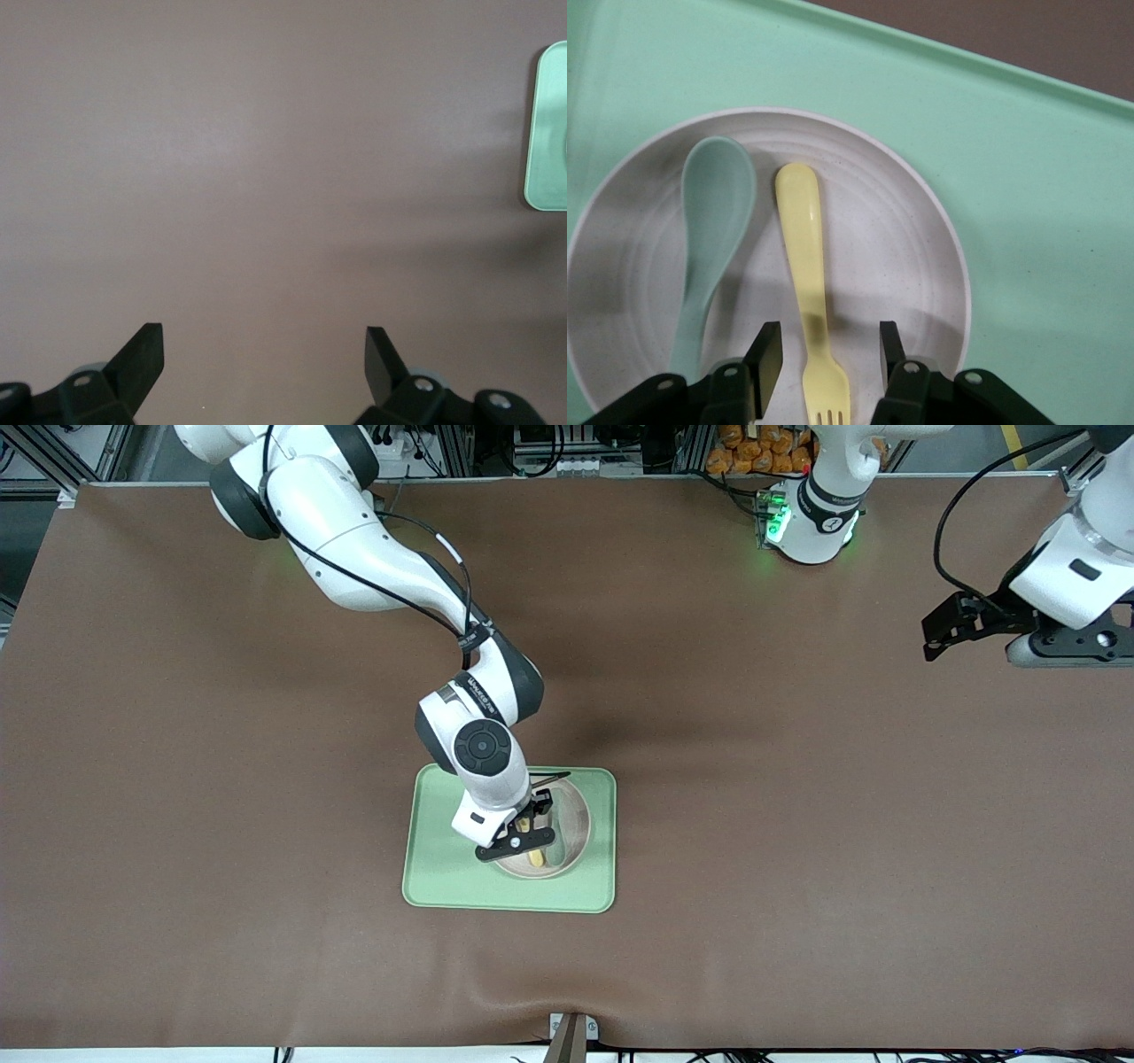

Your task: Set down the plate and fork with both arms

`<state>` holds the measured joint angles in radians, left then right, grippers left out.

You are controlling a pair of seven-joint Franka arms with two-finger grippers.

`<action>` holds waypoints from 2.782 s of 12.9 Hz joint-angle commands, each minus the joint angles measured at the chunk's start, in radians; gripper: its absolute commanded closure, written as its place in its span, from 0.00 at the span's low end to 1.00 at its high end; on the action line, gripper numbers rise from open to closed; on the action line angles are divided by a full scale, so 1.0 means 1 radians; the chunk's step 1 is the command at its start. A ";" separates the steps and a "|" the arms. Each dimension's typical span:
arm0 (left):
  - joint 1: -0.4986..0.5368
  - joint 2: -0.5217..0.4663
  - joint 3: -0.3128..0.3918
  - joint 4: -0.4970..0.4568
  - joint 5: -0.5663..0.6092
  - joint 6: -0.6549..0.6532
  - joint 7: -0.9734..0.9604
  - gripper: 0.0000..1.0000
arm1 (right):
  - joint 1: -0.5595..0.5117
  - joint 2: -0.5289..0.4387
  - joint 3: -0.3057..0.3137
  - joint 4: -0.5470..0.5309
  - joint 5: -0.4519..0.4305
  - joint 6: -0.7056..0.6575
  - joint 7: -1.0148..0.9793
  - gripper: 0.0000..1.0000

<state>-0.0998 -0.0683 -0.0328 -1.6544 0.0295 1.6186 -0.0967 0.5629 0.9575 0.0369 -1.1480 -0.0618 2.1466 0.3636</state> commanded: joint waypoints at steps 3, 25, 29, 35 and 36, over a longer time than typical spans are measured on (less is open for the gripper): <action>0.044 0.047 -0.009 0.120 0.013 -0.031 0.023 0.00 | 0.006 0.049 -0.006 0.037 -0.023 0.031 -0.003 0.47; 0.152 0.082 -0.111 0.140 -0.043 -0.066 0.025 0.00 | -0.008 0.029 0.008 0.051 -0.010 -0.013 0.000 1.00; 0.152 0.082 -0.111 0.139 -0.045 -0.066 0.026 0.00 | -0.072 -0.019 0.008 0.051 0.043 -0.083 0.003 1.00; 0.146 0.084 -0.114 0.136 -0.046 -0.066 0.025 0.00 | -0.172 -0.037 -0.005 -0.014 0.094 -0.071 0.040 1.00; 0.143 0.084 -0.114 0.136 -0.046 -0.065 0.025 0.00 | -0.182 -0.037 -0.005 -0.038 0.096 -0.048 0.040 1.00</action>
<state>0.0395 0.0098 -0.1383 -1.5337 -0.0021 1.5644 -0.0835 0.3966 0.9406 0.0244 -1.1172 0.0237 2.0615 0.3818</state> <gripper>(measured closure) 0.000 0.850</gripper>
